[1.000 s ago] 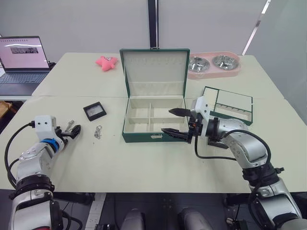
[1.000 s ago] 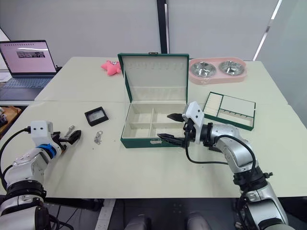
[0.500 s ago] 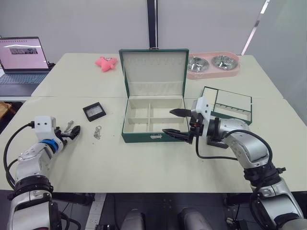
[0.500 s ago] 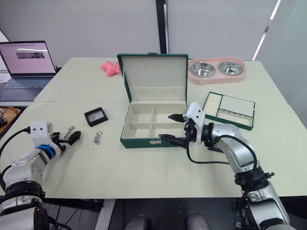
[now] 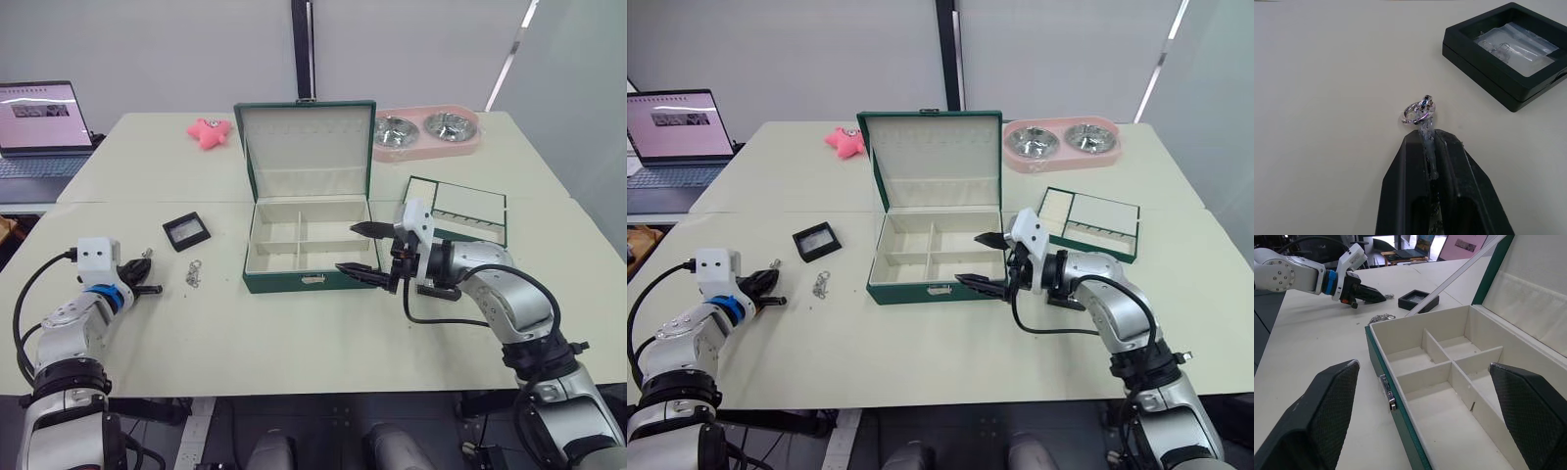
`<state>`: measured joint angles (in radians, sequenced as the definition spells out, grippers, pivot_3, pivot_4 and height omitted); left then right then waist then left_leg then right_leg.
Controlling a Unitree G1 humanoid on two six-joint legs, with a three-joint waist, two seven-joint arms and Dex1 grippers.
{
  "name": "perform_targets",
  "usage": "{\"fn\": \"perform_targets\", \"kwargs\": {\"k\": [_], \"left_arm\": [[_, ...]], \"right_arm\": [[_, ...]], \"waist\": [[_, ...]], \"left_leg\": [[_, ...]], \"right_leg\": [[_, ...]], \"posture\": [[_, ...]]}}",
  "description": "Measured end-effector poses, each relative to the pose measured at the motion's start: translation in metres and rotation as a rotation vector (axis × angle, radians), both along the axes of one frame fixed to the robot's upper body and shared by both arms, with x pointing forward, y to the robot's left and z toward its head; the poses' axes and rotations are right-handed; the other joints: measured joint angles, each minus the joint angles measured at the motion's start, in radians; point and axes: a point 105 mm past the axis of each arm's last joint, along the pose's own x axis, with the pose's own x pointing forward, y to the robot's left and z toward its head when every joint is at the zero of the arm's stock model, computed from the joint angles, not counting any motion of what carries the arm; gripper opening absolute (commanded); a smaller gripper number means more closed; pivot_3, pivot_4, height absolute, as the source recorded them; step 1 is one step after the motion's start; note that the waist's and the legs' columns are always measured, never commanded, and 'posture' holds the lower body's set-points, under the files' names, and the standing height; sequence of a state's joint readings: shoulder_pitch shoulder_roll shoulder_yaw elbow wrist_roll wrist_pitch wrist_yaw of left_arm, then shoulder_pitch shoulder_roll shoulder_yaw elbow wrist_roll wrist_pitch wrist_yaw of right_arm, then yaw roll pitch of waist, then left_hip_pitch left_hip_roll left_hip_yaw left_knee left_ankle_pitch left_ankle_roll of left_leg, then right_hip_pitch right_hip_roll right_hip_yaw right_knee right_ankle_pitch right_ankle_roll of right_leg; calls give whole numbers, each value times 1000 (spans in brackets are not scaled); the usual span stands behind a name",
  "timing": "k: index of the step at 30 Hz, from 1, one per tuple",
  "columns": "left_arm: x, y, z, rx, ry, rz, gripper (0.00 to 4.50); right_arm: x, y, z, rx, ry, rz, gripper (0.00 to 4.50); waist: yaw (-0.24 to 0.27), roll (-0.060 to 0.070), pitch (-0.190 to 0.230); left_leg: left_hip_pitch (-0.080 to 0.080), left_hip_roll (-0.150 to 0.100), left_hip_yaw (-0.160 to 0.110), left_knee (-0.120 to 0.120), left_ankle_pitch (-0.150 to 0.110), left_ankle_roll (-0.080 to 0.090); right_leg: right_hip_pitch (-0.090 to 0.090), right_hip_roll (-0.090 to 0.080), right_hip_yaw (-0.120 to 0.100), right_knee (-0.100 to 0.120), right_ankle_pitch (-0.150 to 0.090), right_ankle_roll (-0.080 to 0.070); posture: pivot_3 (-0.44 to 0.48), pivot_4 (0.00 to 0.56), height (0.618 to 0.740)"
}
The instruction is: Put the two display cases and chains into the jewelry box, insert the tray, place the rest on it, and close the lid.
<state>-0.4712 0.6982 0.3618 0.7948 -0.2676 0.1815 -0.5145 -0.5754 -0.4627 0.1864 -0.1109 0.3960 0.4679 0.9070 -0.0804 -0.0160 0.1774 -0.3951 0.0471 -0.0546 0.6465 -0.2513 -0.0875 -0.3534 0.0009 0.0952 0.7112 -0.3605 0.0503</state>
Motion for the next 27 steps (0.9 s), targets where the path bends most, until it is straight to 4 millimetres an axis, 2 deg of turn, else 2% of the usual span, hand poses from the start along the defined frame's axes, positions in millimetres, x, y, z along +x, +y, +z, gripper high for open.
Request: {"fn": "perform_targets", "kwargs": {"k": [15,24,27], "left_arm": [[-8,-1,1,-52,-34,17,30],[-13,-21,9,-102,-23,-38,30],[-14,-30,18,-101,-28,-73,30]], "right_arm": [[-2,0,3,18,6,19,4500],[-3,1,7,20,0,37,4500],[-2,2,10,21,-8,42,4500]], "waist": [[-4,2,-1],[0,-1,1],[0,-4,2]], "left_leg": [[-1,0,0,0,0,0],[-4,0,-2,0,0,0],[-4,0,-3,0,0,0]], "right_leg": [[0,0,1,-1,0,0],[-1,0,-1,-3,0,0],[-1,0,-2,-3,0,0]], "posture": [[0,150,740],[0,150,740],[0,150,740]]}}
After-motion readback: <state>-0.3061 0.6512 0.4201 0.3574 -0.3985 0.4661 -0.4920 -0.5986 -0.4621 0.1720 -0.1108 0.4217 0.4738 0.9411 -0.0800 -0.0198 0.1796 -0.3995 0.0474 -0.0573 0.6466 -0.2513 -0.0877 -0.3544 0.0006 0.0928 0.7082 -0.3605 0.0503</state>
